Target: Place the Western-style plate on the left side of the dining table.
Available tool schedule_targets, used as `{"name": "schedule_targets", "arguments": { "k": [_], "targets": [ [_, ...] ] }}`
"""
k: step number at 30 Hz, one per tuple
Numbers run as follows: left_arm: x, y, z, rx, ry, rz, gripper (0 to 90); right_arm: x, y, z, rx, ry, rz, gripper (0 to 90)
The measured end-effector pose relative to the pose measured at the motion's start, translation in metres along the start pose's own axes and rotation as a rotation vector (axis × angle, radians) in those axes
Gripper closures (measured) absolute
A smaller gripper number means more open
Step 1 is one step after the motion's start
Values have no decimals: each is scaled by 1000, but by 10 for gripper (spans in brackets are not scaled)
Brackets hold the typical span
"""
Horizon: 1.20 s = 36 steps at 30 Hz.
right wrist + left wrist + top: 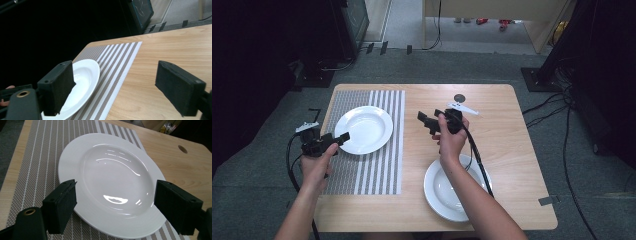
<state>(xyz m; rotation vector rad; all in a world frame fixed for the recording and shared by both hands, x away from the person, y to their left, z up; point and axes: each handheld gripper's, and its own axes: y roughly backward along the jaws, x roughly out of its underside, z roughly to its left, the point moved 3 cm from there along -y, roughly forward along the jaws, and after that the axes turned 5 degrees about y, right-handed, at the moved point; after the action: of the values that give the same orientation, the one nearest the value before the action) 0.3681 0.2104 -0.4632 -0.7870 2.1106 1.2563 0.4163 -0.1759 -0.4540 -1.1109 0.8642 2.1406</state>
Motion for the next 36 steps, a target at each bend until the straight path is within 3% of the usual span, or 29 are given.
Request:
{"name": "schedule_targets", "arguments": {
  "k": [6,11,16,17,18,29,34,36],
  "targets": [
    [11,7,-10,-13,-17,10,175,0,34,-12,37,33,0,150],
    [21,12,-15,6,-7,11,158,2,57,-22,68,47,-9,146],
    [35,15,-20,-31,-27,27,158,2,95,-34,123,108,-14,145],
    [38,16,-20,-37,-39,32,158,2,95,-34,123,108,-14,145],
    [42,17,-21,-44,-45,31,158,6,108,-39,131,115,-9,145],
    [72,25,-28,-68,-59,30,158,30,155,-66,172,83,9,143],
    [84,27,-27,-77,-59,37,157,43,182,-85,213,60,5,143],
    [88,28,-25,-86,-60,43,157,45,185,-87,217,59,5,143]
  ]
}}
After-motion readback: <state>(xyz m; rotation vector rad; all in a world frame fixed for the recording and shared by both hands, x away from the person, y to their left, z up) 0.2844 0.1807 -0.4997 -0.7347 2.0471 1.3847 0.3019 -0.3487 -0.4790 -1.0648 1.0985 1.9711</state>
